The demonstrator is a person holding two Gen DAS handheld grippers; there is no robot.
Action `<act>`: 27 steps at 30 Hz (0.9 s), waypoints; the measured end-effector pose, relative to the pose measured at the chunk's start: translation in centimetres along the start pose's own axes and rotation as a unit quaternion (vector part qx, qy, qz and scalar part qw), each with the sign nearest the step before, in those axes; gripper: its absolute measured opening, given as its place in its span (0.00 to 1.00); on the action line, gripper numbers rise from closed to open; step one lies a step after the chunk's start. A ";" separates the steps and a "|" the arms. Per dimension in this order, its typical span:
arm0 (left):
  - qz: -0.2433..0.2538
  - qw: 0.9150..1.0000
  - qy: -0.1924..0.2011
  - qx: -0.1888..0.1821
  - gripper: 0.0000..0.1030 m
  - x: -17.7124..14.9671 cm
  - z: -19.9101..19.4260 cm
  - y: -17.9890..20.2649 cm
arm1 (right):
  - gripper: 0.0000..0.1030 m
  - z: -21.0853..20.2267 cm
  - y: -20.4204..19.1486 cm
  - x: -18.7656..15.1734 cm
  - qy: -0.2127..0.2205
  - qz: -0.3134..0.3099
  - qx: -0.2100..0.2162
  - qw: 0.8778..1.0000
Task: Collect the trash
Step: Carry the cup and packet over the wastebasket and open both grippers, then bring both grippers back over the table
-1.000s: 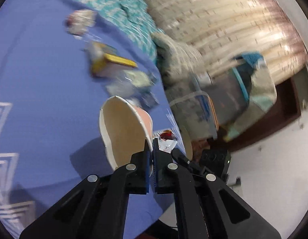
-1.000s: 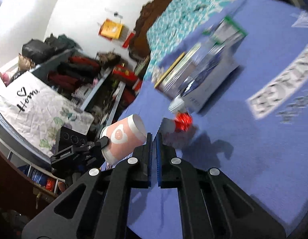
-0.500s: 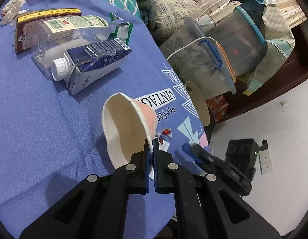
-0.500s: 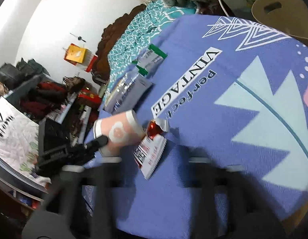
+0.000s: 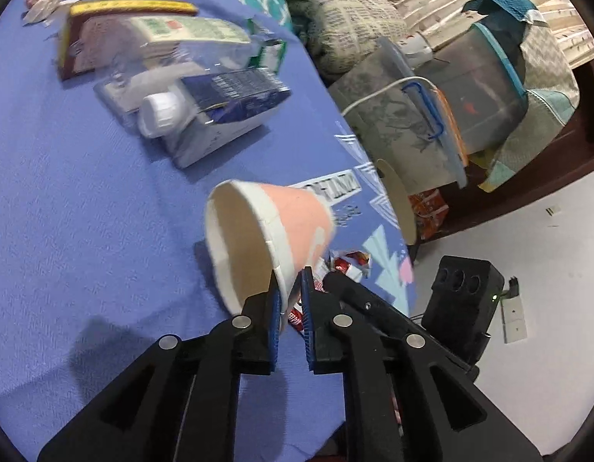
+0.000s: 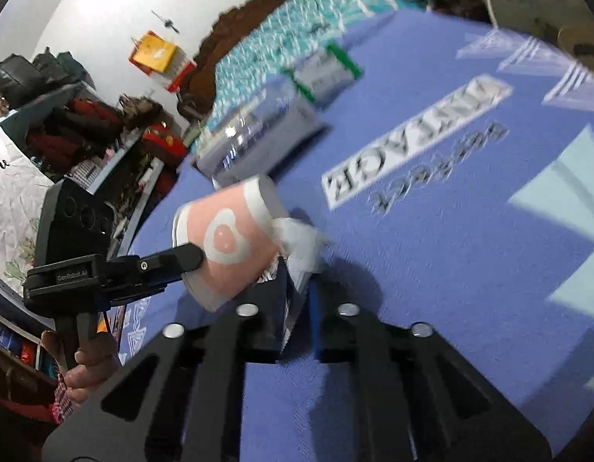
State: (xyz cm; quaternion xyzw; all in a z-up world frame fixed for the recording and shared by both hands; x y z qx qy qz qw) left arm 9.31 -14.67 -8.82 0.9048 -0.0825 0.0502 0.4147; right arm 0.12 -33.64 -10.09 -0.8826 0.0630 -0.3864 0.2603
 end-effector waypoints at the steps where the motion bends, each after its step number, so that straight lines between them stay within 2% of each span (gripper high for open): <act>1: 0.006 1.000 -0.002 -0.002 0.08 0.1 0.2 0.7 | 0.09 -1.1 0.3 0.2 0.012 -0.003 -0.012 1.000; 3: 0.024 1.000 -0.012 -0.004 0.03 0.4 1.2 2.8 | 0.08 -3.1 1.6 0.8 0.036 -0.002 -0.043 0.998; 5: 0.037 0.999 -0.026 -0.008 0.03 0.7 2.6 4.7 | 0.08 -5.2 3.5 1.2 0.055 0.010 -0.066 0.996; 9: 0.098 0.993 -0.056 -0.016 0.03 1.3 7.4 11.3 | 0.08 -9.8 7.7 1.8 0.095 0.027 -0.126 0.987; 14: 0.155 0.982 -0.101 -0.028 0.03 1.9 15.0 19.5 | 0.08 -16.0 14.8 2.7 0.154 0.077 -0.200 0.965; 16: 0.185 0.977 -0.107 -0.021 0.03 1.9 18.4 22.8 | 0.08 -17.7 17.6 3.0 0.168 0.100 -0.223 0.955; 19: 0.196 0.974 -0.113 -0.003 0.05 2.3 22.7 25.4 | 0.12 -19.1 21.5 3.6 0.175 0.128 -0.242 0.946; 20: 0.195 0.974 -0.116 0.007 0.07 2.5 24.1 25.8 | 0.13 -19.0 22.5 3.8 0.175 0.138 -0.243 0.944; 21: 0.193 0.974 -0.118 0.016 0.25 2.6 25.0 26.0 | 0.13 -18.8 23.4 3.8 0.174 0.148 -0.242 0.943; 22: 0.189 0.975 -0.116 0.031 0.56 2.9 26.0 26.0 | 0.15 -18.5 24.3 3.9 0.170 0.162 -0.233 0.944; 23: 0.185 0.976 -0.108 0.038 0.64 3.1 26.1 25.8 | 0.27 -18.1 25.0 3.7 0.167 0.176 -0.223 0.944; 24: 0.185 0.978 -0.091 0.042 0.64 3.2 26.2 25.6 | 0.56 -17.7 25.7 3.6 0.166 0.193 -0.209 0.944; 25: 0.188 0.977 -0.090 0.042 0.64 3.2 26.1 25.6 | 0.70 -17.4 25.9 3.6 0.169 0.201 -0.203 0.943; 26: 0.189 0.977 -0.093 0.035 0.64 3.1 25.7 25.4 | 0.75 -17.5 25.9 3.4 0.180 0.202 -0.209 0.940; 27: 0.192 0.977 -0.091 0.031 0.64 3.2 25.1 25.3 | 0.75 -17.8 25.7 3.2 0.188 0.195 -0.220 0.937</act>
Point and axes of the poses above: each gripper's, at about its wrist camera, not at the fingertips, and z roughly the way its jaws point, y to its right, x to its top, the point moved 2 cm from there along z, roughly the way its jaws point, and after that the axes turned 14 degrees about -z, right-handed, at the moved point
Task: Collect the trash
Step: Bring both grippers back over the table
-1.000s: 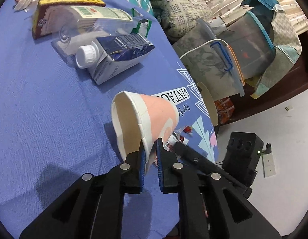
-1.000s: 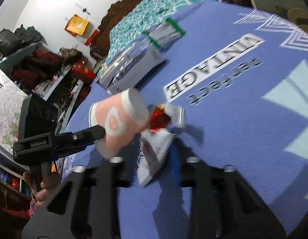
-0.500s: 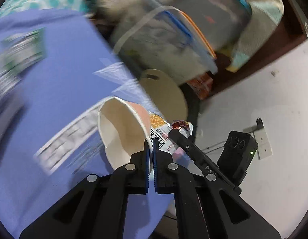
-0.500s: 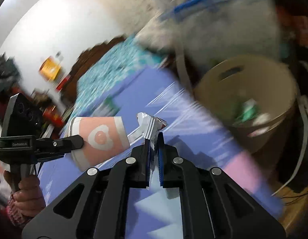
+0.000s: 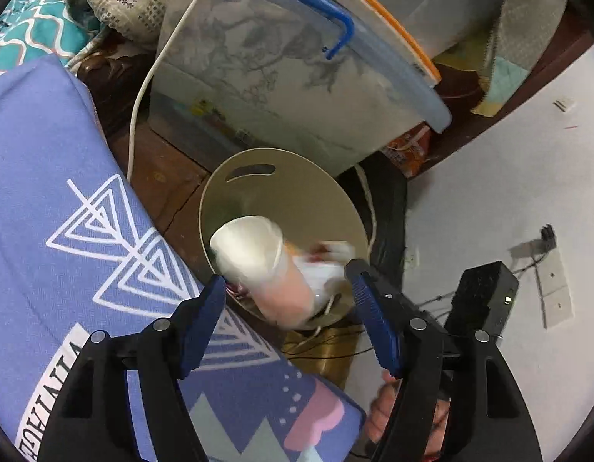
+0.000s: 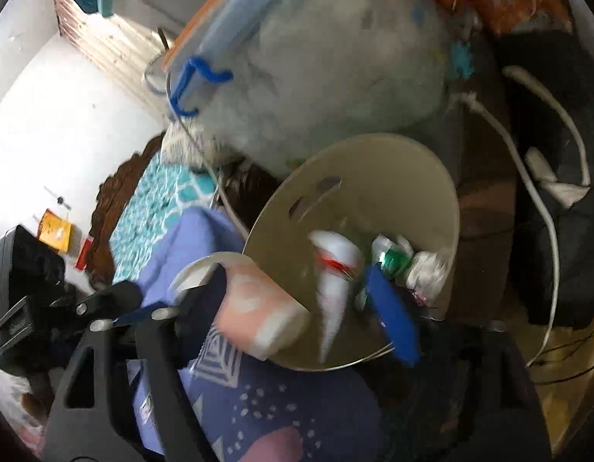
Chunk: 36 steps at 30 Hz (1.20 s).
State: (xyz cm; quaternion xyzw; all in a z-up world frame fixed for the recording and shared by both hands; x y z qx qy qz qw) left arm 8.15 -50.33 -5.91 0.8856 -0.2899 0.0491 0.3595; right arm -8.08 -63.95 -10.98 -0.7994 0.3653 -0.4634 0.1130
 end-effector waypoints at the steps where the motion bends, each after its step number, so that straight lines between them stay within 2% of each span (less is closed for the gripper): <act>1: 0.005 1.000 0.006 0.002 0.64 -0.2 -0.6 -0.1 | 0.75 -0.2 -0.3 -0.1 0.005 -0.012 -0.007 1.000; 6: 0.031 0.998 0.054 -0.001 0.64 -2.4 -5.9 -1.4 | 0.73 -1.9 -1.7 0.2 0.032 -0.013 -0.013 0.999; 10: 0.037 0.995 0.091 0.002 0.64 -5.1 -10.6 -4.3 | 0.73 -2.5 -5.1 0.3 0.039 -0.028 0.021 0.999; 15: 0.000 0.991 0.129 0.029 0.64 -9.5 -16.3 -10.5 | 0.72 -0.6 -11.5 -1.4 -0.004 -0.058 0.082 0.995; 19: -0.056 0.983 0.165 0.065 0.64 -12.6 -21.0 -16.6 | 0.71 2.0 -17.2 -4.5 -0.049 -0.080 0.119 0.988; 22: -0.112 0.966 0.201 0.114 0.64 -14.6 -24.7 -21.6 | 0.71 3.8 -21.5 -7.5 -0.080 -0.102 0.139 0.982; 24: -0.142 0.952 0.227 0.148 0.64 -16.1 -27.1 -24.2 | 0.71 4.8 -24.7 -9.7 -0.097 -0.124 0.147 0.976; 26: -0.163 0.934 0.257 0.190 0.64 -17.5 -29.6 -26.6 | 0.71 5.7 -27.8 -12.1 -0.113 -0.148 0.153 0.971; 30: -0.183 0.904 0.293 0.252 0.64 -19.9 -32.7 -29.5 | 0.70 7.0 -32.2 -16.1 -0.134 -0.181 0.162 0.961; 33: -0.192 0.886 0.304 0.294 0.64 -21.3 -34.0 -31.2 | 0.70 7.5 -35.1 -18.4 -0.143 -0.210 0.162 0.953; 36: -0.197 0.874 0.307 0.321 0.64 -22.4 -34.7 -32.4 | 0.70 7.5 -36.8 -19.7 -0.146 -0.233 0.161 0.948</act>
Point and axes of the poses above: each gripper's, at about its wrist camera, not at the fingertips, and z roughly the way its jaws point, y to its right, x to its top, the point moved 2 cm from there along z, roughly the way its jaws point, and after that the axes turned 14 degrees about -z, right-handed, at the moved point
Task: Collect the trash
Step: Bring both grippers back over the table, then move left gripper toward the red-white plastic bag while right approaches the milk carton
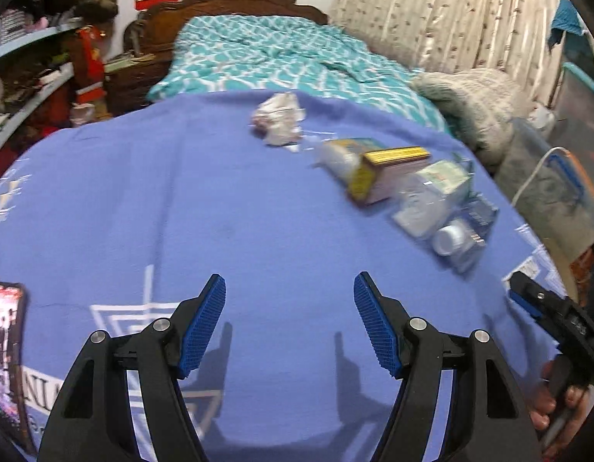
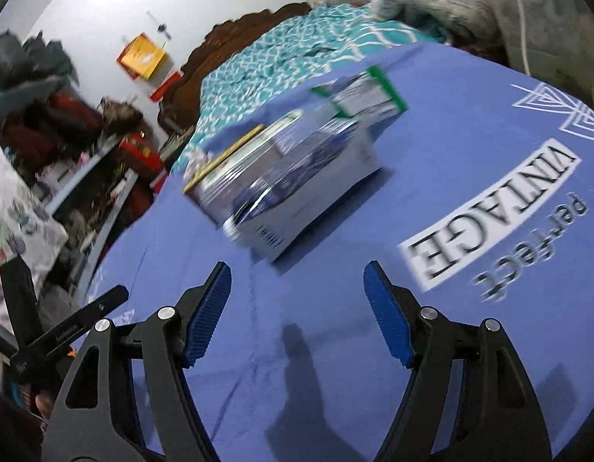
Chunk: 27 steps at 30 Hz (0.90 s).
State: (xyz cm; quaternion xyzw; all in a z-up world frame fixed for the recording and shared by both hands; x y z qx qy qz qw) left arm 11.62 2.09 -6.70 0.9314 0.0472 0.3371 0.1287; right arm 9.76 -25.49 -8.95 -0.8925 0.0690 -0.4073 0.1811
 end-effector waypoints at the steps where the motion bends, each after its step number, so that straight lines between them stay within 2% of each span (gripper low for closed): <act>1: -0.001 1.000 0.001 0.004 0.64 0.0 -0.1 -0.4 | 0.70 0.2 -0.4 0.0 -0.002 -0.005 -0.003 1.000; 5: -0.004 1.000 -0.001 0.019 0.64 -0.2 0.4 -1.8 | 0.70 0.0 -0.8 0.3 0.009 -0.022 -0.018 1.000; 9: 0.002 0.999 -0.002 0.044 0.64 -0.8 1.2 -1.7 | 0.71 -0.4 0.1 0.3 0.013 -0.002 -0.018 1.000; 19: 0.003 0.998 0.012 0.054 0.64 -0.5 1.3 -1.9 | 0.71 -0.6 0.4 -0.5 0.012 0.010 -0.008 1.000; 24: 0.011 0.998 0.031 0.051 0.64 -0.4 0.6 -1.6 | 0.68 -1.4 -0.6 -0.2 0.025 -0.011 -0.004 1.000; 27: 0.005 0.998 0.047 0.040 0.64 -0.3 -0.1 -1.9 | 0.68 -2.3 -3.2 1.6 0.041 -0.062 0.014 0.997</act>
Point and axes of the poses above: each gripper's, at about its wrist camera, not at the fingertips, and z roughly the way its jaws point, y to its right, x to its top, the point moved 2 cm from there along z, roughly the way its jaws point, and after that the axes turned 14 degrees about -z, right-handed, at the moved point
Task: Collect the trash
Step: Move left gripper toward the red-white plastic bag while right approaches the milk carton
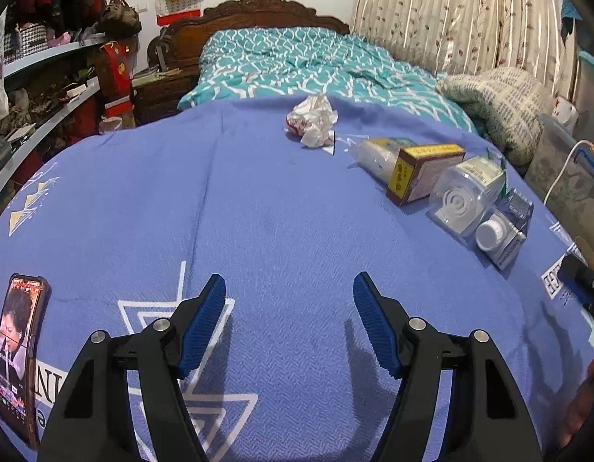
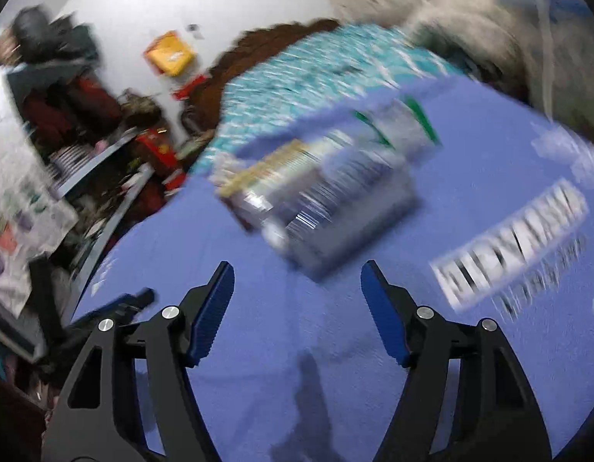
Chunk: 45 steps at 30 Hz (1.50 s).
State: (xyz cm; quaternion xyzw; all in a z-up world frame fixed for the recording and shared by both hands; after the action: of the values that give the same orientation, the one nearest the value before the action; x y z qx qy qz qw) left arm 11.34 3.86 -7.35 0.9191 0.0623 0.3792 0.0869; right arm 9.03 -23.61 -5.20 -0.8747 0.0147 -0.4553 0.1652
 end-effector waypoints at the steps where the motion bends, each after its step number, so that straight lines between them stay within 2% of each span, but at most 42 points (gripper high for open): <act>1: -0.004 1.000 0.005 -0.002 0.64 0.1 -0.2 -0.2 | 0.68 0.0 -1.1 1.4 0.005 -0.020 0.012 1.000; 5: -0.025 0.999 0.034 -0.002 0.64 0.5 -1.1 -0.9 | 0.68 3.4 -5.4 7.6 -0.017 -0.083 0.039 0.996; 8: -0.045 0.997 0.060 -0.007 0.64 0.7 -2.1 -1.7 | 0.68 9.7 -8.4 12.2 -0.073 -0.082 0.091 0.990; 11: -0.067 0.996 0.065 -0.014 0.64 1.1 -2.4 -2.6 | 0.72 17.9 -10.8 15.4 -0.137 -0.096 0.073 0.983; 14: -0.092 0.993 0.064 -0.021 0.64 1.4 -2.4 -3.6 | 0.72 25.9 -11.4 16.9 -0.200 -0.079 0.028 0.976; 17: -0.107 0.991 0.074 -0.025 0.64 1.5 -2.8 -4.1 | 0.72 31.1 -10.6 17.6 -0.223 -0.043 0.007 0.974; 19: -0.104 0.991 0.084 -0.026 0.64 1.4 -3.2 -3.9 | 0.72 33.4 -10.4 18.0 -0.232 -0.020 0.011 0.973; 20: -0.102 0.991 0.087 -0.026 0.64 1.4 -3.3 -3.8 | 0.69 34.3 -10.5 18.0 -0.233 -0.015 0.009 0.972; 21: -0.100 0.990 0.091 -0.028 0.64 1.4 -3.5 -3.8 | 0.60 35.0 -10.7 17.9 -0.239 -0.015 0.010 0.971; 22: -0.099 0.990 0.093 -0.028 0.64 1.3 -3.6 -3.7 | 0.59 35.6 -11.1 17.5 -0.249 -0.017 0.017 0.968; 23: -0.099 0.990 0.093 -0.029 0.64 1.3 -3.6 -3.7 | 0.51 35.9 -11.5 17.0 -0.256 -0.021 0.027 0.966; 24: -0.102 0.990 0.092 -0.030 0.64 1.3 -3.6 -3.8 | 0.47 35.6 -12.3 16.5 -0.254 -0.030 0.034 0.966; 27: -0.117 0.989 0.088 -0.032 0.64 1.5 -3.6 -4.2 | 0.42 33.7 -14.9 15.2 -0.255 -0.091 0.045 0.962; 34: -0.155 0.983 0.089 -0.038 0.64 1.8 -3.9 -5.7 | 0.40 25.9 -18.0 10.4 -0.273 -0.179 0.110 0.939; 39: -0.182 0.979 0.085 -0.042 0.64 2.0 -3.8 -6.9 | 0.40 17.9 -15.9 6.0 -0.271 -0.201 0.139 0.931; 43: -0.169 0.982 0.071 -0.048 0.67 2.1 -3.4 -6.2 | 0.43 11.4 -13.4 2.5 -0.259 -0.209 0.146 0.932; 45: -0.148 0.985 0.058 -0.063 0.71 2.1 -3.1 -5.4 | 0.57 8.7 -12.2 1.1 -0.248 -0.209 0.144 0.935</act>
State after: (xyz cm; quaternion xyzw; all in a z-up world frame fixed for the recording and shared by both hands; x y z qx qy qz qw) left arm 10.38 9.91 -4.88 0.8687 0.1787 0.4184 0.1961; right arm 15.11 -9.91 -5.26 -0.9099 -0.2759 -0.2455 0.1888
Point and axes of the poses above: each gripper's, at about its wrist camera, not at the fingertips, and z roughly the way its jaws point, y to its right, x to its top, the point moved 2 cm from there along z, roughly the way its jaws point, and after that the axes turned 14 degrees about -z, right-handed, at the moved point
